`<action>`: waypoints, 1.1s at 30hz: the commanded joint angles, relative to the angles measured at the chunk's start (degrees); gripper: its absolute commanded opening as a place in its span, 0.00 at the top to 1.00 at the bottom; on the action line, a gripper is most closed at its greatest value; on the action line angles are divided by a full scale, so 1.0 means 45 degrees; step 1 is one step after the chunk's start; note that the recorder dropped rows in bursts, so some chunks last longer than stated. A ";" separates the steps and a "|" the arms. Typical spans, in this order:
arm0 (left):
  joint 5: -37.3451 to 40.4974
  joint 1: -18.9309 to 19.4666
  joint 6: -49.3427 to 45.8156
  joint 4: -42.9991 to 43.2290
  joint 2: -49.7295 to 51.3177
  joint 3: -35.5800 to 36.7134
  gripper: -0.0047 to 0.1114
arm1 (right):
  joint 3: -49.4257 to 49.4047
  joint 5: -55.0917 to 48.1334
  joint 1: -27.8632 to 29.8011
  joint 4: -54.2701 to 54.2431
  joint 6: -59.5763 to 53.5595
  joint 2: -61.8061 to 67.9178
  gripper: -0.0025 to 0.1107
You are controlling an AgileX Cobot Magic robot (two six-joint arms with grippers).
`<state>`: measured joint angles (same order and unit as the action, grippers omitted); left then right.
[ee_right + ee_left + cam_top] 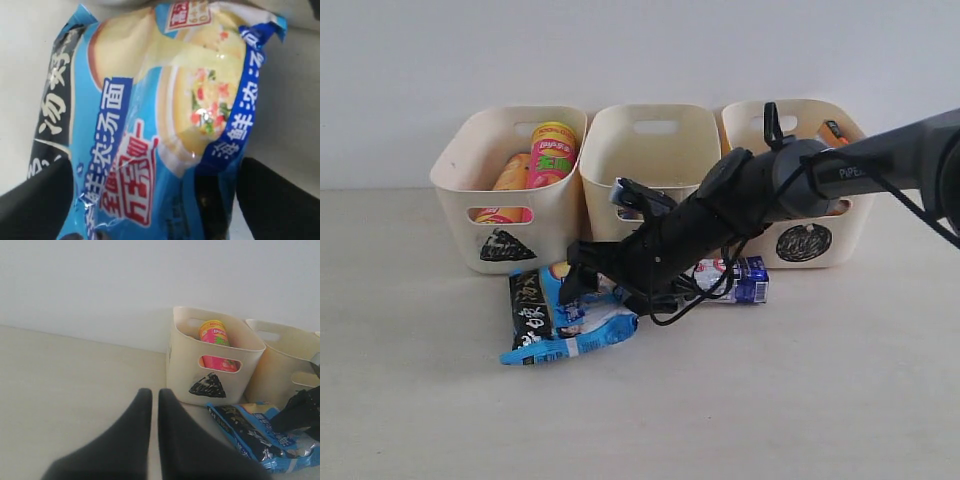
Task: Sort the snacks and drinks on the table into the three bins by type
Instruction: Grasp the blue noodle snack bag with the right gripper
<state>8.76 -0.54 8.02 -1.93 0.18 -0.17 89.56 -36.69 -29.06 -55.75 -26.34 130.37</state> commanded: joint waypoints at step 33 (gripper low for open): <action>-0.0044 0.0036 -0.0020 0.0067 -0.0039 0.0037 0.92 | -0.0139 -0.2859 -0.0018 0.4561 0.1495 -0.2538 0.98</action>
<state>8.76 -0.54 8.02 -1.93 0.18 -0.17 88.97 -48.37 -29.12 -35.61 -18.89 121.45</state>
